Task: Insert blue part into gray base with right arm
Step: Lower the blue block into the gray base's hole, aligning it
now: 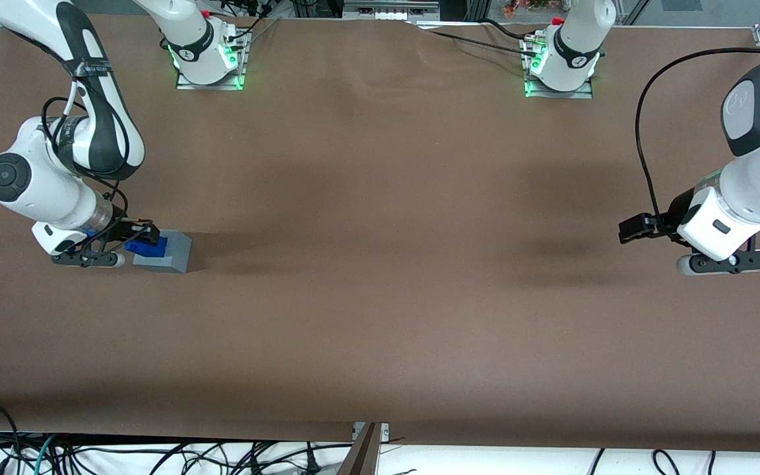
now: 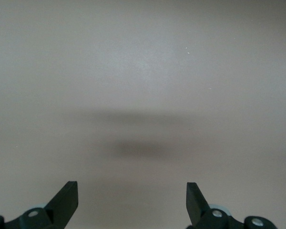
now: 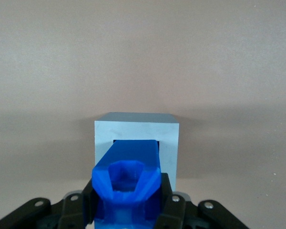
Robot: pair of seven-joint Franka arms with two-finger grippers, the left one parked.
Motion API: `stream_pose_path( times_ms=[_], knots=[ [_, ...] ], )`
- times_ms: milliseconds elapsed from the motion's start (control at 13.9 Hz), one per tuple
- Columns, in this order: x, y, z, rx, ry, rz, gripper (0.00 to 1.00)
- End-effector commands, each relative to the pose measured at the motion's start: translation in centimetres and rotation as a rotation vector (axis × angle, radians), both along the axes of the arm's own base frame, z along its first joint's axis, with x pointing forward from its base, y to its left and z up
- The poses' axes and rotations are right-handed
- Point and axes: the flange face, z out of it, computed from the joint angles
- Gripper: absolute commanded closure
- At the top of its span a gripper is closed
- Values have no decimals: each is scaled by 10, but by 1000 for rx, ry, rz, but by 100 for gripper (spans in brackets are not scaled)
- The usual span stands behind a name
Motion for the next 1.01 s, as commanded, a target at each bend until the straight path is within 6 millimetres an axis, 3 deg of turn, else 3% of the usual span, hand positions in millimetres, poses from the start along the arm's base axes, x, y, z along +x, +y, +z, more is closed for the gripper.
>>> stream_pose_path(
  times_ms=[0, 933],
  knots=[
    [-2, -2, -5, -6, -14, -1, 100],
    [-22, -2, -33, 0, -25, -39, 100]
  ],
)
